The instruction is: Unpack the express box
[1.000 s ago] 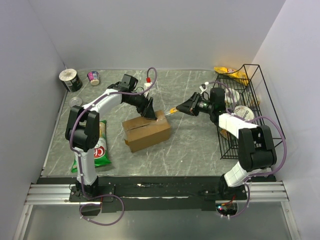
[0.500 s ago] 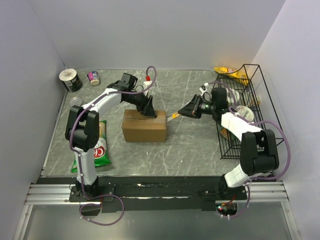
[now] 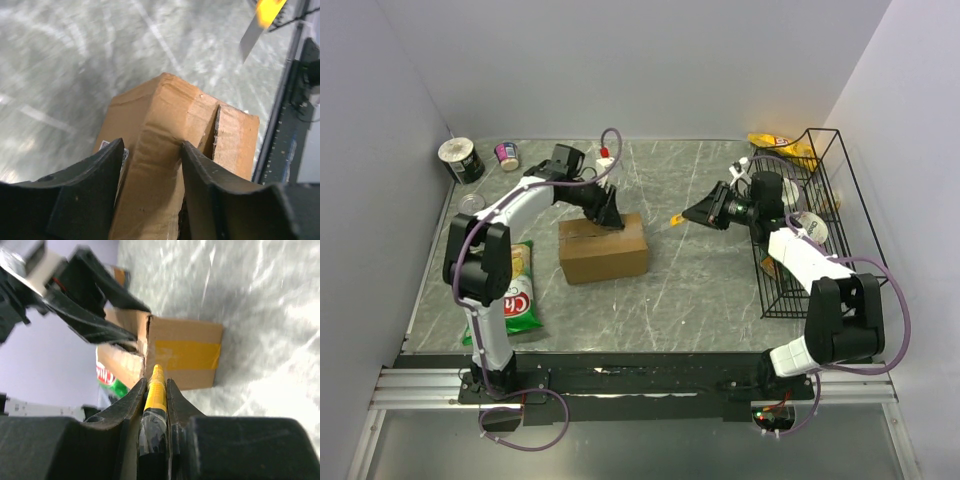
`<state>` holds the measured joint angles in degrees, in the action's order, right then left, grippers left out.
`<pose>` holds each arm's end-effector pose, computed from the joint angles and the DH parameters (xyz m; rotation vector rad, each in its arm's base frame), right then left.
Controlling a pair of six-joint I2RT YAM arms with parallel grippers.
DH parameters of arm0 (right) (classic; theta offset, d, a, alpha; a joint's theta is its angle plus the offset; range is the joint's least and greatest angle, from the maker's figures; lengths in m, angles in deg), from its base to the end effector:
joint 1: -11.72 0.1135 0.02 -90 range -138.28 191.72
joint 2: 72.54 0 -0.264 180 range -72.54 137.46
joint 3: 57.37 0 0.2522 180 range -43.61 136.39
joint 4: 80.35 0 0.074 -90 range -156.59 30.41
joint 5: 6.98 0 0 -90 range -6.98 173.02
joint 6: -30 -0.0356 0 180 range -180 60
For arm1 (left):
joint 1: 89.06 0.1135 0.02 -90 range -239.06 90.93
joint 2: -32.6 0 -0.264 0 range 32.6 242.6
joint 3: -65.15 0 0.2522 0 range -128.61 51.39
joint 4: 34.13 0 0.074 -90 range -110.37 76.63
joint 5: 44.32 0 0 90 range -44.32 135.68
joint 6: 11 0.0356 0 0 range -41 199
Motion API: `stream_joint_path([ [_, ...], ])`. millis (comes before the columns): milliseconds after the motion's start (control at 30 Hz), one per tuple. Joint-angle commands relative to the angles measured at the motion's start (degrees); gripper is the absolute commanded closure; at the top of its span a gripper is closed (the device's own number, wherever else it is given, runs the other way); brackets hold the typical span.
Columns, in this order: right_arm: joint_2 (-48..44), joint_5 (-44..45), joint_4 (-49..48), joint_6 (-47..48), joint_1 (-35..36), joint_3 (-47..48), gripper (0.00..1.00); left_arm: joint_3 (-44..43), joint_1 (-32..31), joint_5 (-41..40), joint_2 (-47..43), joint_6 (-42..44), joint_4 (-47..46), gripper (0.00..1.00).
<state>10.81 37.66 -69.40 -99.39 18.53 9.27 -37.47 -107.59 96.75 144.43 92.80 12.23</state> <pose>0.3134 0.0629 0.2572 0.0790 2.1496 1.2966 0.3909 -0.1602 0.2387 0.9870 2.1574 -1.1502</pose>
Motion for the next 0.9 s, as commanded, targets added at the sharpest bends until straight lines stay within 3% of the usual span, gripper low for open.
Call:
stream_joint_path([
  [0,-0.22,5.63,-12.38,-3.75,1.10,0.55,1.00,3.42,3.58,-9.14,-4.51,-0.44,-0.34,0.47],
  [367,14.37,5.90,-20.39,-12.01,7.60,11.98,1.00,6.50,6.04,-9.24,-6.89,-3.25,-1.13,0.48],
  [867,17.72,12.23,-21.97,-12.19,11.82,14.27,1.00,7.74,6.22,-8.35,-7.77,-4.31,-1.66,0.49],
])
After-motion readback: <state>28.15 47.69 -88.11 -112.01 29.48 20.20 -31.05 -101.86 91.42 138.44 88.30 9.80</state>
